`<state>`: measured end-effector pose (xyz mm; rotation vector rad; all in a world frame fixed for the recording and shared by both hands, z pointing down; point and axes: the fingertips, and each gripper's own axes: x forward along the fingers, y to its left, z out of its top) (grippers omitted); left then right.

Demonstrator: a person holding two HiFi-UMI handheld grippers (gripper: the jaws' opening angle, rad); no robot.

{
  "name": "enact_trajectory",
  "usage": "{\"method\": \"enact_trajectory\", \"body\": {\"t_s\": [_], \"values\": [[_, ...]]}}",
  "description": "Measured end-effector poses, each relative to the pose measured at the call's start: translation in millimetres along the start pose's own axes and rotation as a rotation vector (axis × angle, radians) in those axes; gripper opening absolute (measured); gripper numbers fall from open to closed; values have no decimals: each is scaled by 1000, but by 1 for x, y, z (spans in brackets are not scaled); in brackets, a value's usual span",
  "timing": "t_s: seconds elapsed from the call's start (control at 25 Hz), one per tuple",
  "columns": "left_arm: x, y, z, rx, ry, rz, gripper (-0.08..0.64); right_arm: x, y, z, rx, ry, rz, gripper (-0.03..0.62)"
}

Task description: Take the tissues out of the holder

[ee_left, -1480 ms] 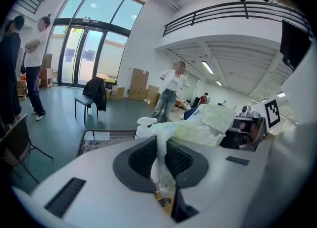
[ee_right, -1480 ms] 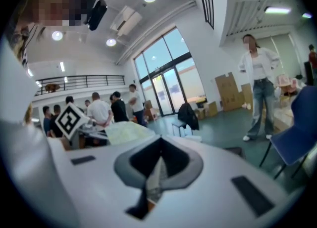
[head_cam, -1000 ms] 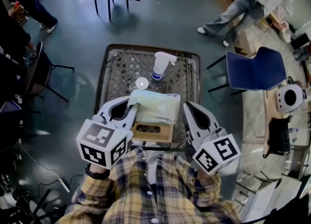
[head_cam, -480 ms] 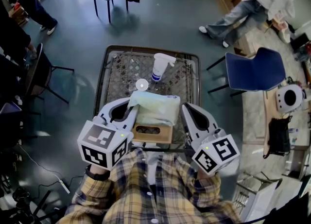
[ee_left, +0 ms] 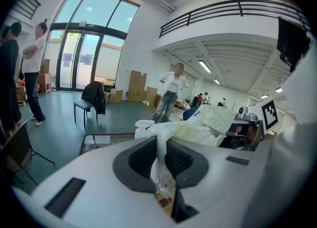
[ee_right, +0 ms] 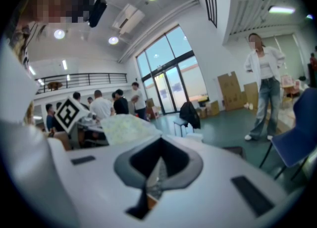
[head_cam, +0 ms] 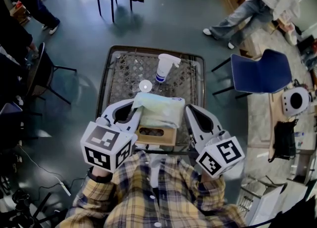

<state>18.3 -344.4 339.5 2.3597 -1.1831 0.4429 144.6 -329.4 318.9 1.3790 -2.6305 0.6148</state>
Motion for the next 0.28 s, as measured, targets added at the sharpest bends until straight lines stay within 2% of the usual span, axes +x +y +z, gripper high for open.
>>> {"method": "enact_trajectory", "body": {"t_s": [0.28], "values": [[-2, -3, -1, 2, 1, 3, 43, -4, 0, -1, 1, -1, 0, 9]]}}
